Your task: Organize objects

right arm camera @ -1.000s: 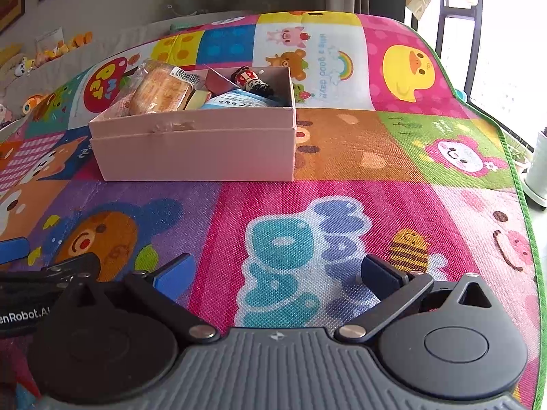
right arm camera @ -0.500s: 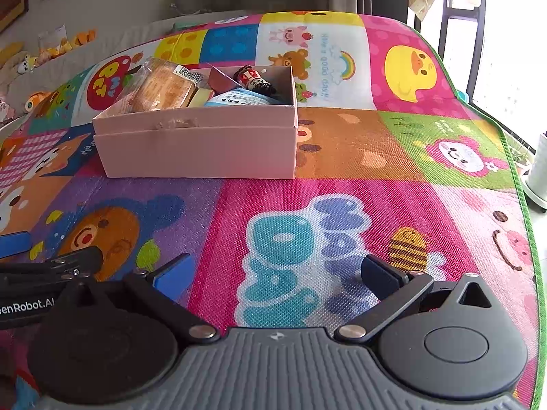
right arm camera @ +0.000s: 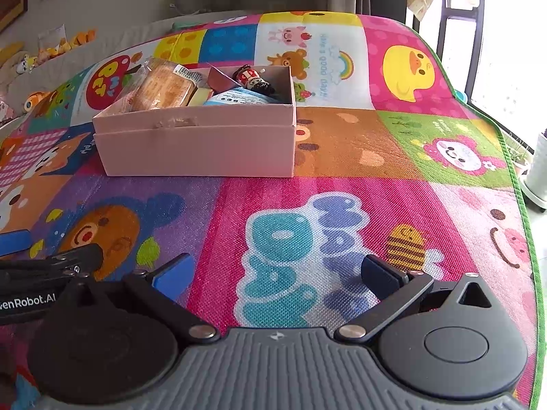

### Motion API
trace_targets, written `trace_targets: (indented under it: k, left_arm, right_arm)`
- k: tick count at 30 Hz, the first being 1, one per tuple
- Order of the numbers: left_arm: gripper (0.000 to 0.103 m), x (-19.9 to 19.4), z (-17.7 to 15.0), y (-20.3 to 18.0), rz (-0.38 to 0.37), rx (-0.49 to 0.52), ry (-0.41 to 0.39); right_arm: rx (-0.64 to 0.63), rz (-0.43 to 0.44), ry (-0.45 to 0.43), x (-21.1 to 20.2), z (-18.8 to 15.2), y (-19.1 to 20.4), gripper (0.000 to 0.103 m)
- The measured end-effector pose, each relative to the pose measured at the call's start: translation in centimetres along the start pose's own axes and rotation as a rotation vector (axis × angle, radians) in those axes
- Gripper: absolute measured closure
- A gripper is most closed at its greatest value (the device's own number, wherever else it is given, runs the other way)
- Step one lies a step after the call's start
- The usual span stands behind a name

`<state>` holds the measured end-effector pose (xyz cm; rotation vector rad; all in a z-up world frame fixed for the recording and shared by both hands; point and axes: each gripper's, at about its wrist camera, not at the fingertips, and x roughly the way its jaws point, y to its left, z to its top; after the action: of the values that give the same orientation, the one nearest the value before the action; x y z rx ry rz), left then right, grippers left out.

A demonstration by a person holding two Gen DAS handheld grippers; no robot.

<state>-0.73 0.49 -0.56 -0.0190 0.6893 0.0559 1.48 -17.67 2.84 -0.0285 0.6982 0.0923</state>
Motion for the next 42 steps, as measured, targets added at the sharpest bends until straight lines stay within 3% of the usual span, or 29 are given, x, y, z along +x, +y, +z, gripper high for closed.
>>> trace_targets:
  k: [42]
  left_arm:
    - [0.003,-0.03,0.08,0.01,-0.002,-0.005,-0.001]
  right_arm:
    - [-0.002,-0.002,-0.001,-0.05,-0.02,0.05,0.000]
